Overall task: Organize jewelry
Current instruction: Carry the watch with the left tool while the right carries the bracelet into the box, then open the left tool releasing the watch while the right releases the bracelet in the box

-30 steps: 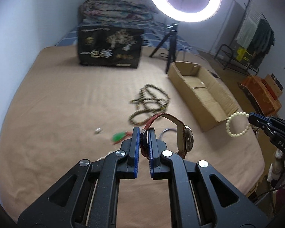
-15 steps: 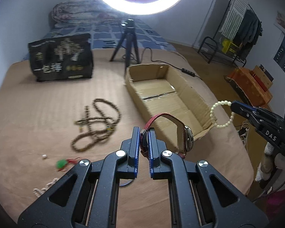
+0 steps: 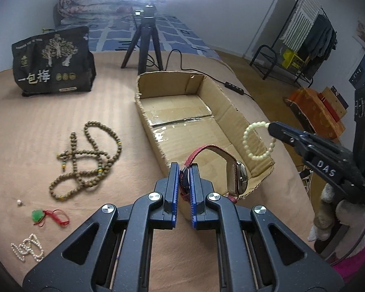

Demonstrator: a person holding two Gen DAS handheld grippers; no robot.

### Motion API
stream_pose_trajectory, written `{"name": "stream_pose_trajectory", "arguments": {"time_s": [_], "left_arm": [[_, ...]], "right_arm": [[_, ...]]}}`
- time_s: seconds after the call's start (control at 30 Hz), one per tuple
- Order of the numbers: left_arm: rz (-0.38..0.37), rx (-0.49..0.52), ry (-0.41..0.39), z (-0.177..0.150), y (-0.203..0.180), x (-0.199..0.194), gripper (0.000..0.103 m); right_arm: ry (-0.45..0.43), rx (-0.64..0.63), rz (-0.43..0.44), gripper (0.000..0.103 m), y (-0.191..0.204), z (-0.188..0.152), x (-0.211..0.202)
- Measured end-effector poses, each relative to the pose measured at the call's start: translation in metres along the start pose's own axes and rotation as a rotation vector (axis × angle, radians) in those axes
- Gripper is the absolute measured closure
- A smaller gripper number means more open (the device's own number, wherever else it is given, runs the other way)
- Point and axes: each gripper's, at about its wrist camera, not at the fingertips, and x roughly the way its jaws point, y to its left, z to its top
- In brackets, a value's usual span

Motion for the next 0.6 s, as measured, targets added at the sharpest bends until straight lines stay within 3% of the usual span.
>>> {"name": "stream_pose_trajectory", "arguments": {"time_s": [0.27,0.37,0.47,0.6], "left_arm": [[-0.04,-0.019,0.034,0.002,-0.01,0.022,0.097],[-0.041,-0.025,0.052,0.002,-0.01,0.028,0.091],[-0.039,-0.037,0.048,0.003,-0.008,0.026,0.089],[-0.033,-0.043,0.038,0.004,-0.003,0.021,0.089]], "right_arm": [[0.028,0.038,-0.023,0.098,-0.018,-0.005,0.011],[0.023,0.05,-0.031,0.096,-0.022,-0.006,0.009],[0.005,0.083,-0.028,0.069,-0.029,-0.007,0.004],[-0.001,0.096,-0.024,0.069,-0.032,-0.008,0.0]]}}
